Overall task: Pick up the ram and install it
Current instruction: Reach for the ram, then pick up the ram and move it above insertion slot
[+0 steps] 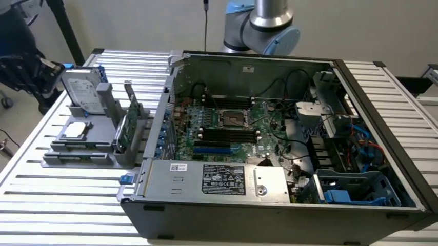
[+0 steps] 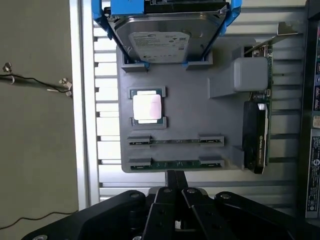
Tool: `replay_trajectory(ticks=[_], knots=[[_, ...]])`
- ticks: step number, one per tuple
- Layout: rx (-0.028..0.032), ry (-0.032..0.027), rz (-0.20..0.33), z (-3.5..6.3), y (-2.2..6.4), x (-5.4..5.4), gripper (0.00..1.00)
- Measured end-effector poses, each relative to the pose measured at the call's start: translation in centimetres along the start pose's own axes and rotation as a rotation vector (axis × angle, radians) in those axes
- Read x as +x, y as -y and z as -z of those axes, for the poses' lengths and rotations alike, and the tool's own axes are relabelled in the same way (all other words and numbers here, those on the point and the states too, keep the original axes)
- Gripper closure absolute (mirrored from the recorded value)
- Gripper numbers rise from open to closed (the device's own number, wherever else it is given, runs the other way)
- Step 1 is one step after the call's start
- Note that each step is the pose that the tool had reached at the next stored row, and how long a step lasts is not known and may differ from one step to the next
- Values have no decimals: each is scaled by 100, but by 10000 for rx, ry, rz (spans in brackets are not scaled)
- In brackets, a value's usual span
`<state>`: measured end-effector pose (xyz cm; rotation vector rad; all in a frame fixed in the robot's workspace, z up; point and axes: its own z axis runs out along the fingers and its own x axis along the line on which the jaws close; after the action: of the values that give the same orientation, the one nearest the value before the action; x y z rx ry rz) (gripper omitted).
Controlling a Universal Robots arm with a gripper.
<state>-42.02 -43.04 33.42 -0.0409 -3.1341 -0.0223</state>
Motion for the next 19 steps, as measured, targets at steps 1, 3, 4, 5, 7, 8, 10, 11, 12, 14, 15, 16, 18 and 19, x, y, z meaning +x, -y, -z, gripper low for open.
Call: replay_trajectory(ticks=[1,3,4,5,7,8,10,11,12,14,15,16,18,19], knots=[[2,-2,23,-1,5,-6,89],[2,-4,61,-4,17,-19,89],[1,-2,77,-8,25,-25,89],[-1,0,88,-11,33,-32,89],[-7,-2,99,-13,55,-44,89],[-17,-2,102,-15,66,-49,89],[-21,-4,106,-14,71,-51,89],[-22,-3,106,-15,71,-51,89],[-22,-3,105,-15,71,-51,89],[-22,-3,106,-15,72,-51,89],[-22,-2,107,-15,72,-51,89],[-22,-3,106,-15,72,-51,89],[-23,-3,107,-15,72,-51,89],[-23,-2,107,-15,72,-51,89]])
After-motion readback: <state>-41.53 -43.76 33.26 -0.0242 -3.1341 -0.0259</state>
